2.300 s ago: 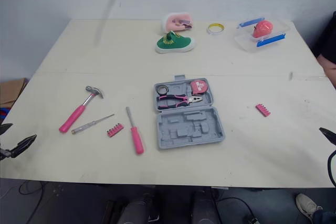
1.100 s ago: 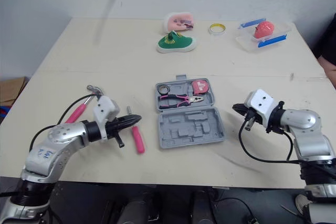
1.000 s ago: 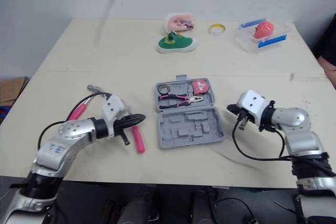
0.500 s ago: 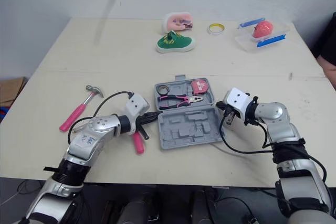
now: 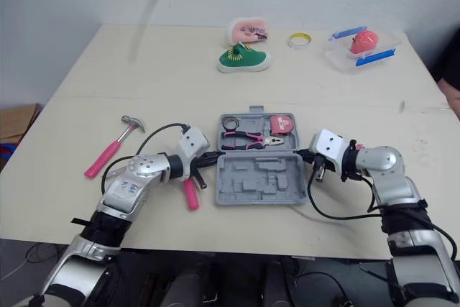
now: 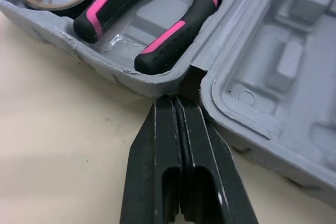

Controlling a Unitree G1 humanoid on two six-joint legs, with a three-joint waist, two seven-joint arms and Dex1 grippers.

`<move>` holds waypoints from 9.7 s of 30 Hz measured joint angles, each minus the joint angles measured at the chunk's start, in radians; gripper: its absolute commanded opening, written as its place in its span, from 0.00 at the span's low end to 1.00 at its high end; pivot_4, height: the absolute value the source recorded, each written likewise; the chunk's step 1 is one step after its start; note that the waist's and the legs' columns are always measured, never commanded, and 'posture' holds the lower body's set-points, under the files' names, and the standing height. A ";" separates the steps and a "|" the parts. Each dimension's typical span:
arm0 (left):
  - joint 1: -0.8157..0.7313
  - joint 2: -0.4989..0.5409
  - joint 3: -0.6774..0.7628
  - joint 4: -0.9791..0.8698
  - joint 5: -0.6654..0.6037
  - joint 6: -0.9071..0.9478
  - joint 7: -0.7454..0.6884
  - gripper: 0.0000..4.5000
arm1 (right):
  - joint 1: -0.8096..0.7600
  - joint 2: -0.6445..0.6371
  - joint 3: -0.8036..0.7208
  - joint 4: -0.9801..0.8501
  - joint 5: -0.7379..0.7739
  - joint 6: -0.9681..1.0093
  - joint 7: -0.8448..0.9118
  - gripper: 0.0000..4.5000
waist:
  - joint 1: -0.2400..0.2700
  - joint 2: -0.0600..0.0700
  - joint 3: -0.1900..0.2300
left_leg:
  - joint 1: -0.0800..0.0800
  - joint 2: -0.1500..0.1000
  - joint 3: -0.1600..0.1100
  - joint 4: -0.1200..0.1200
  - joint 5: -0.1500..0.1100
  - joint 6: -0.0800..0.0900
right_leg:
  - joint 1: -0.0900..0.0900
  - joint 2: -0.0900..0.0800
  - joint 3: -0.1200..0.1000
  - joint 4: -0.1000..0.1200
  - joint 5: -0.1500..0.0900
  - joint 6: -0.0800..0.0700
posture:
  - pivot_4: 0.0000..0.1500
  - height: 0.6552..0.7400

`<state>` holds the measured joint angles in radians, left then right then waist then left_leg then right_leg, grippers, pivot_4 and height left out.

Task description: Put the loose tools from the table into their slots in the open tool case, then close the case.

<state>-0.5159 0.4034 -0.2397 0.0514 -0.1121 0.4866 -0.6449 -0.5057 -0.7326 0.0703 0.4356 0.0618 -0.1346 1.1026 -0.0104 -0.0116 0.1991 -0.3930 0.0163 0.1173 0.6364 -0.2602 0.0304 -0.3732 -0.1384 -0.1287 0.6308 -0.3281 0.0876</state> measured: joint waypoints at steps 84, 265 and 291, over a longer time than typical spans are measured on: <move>0.164 0.623 0.347 0.295 -0.102 -0.364 -0.572 1.00 | 0.525 0.078 -0.366 -0.632 0.539 -0.043 0.101 1.00 | 0.007 0.001 0.001 | 0.003 0.002 0.006 -0.006 -0.008 0.000 | -0.003 0.001 0.006 -0.002 0.001 -0.001 | 1.00 1.00; -0.109 -0.200 -0.176 0.113 0.106 -0.035 -0.117 0.01 | 0.954 0.125 -0.523 -0.758 0.510 0.031 0.015 1.00 | 0.037 -0.001 -0.017 | 0.008 0.006 0.001 0.012 -0.023 0.007 | 0.015 0.005 0.006 -0.008 0.003 0.002 | 1.00 1.00; -0.101 -0.119 0.006 -0.020 -0.117 -0.189 -0.319 0.01 | 0.942 0.098 -0.533 -0.765 0.523 0.047 0.013 1.00 | 0.038 0.006 -0.023 | 0.003 0.009 0.002 0.012 -0.022 0.008 | 0.010 0.007 0.006 -0.010 0.002 0.000 | 1.00 1.00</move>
<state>-0.6169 0.2846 -0.2341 0.0316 -0.2287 0.2973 -0.9644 0.4364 -0.6350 -0.4630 -0.3294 0.5844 -0.0874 1.1157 0.0276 -0.0055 0.1757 -0.3896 0.0256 0.1195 0.6486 -0.2826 0.0382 -0.3636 -0.1313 -0.1232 0.6204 -0.3262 0.0873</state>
